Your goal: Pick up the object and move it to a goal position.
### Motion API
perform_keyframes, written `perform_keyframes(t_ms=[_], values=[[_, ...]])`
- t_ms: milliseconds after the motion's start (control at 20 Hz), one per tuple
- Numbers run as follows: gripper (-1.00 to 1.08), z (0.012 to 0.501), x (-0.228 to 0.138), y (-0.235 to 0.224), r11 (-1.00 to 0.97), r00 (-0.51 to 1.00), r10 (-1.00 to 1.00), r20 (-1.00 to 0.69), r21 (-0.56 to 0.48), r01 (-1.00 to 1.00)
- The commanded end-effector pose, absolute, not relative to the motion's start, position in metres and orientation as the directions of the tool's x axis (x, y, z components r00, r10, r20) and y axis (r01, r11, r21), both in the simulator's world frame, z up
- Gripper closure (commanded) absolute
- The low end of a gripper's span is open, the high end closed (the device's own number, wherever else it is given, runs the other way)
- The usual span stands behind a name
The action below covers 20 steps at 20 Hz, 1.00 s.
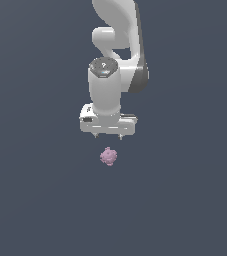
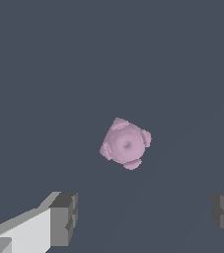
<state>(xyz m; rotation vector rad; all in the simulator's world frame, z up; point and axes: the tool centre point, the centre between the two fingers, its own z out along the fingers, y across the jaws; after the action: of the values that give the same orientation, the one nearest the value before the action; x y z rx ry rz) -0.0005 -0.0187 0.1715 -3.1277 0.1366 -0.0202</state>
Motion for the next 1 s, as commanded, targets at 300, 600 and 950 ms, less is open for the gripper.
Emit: perform_keyframes(t_ms=[300,600,950], values=[[-0.92,0.175,0.002,-0.005,-0.996,0.996,-0.085,0.027,-0.014,-0.084],[-0.92,0.180,0.003,0.008,-0.997,0.997,-0.071,0.040,-0.016,-0.070],[-0.92,0.174,0.004,0.005,-0.994,0.994,-0.104,0.035,-0.017,-0.103]])
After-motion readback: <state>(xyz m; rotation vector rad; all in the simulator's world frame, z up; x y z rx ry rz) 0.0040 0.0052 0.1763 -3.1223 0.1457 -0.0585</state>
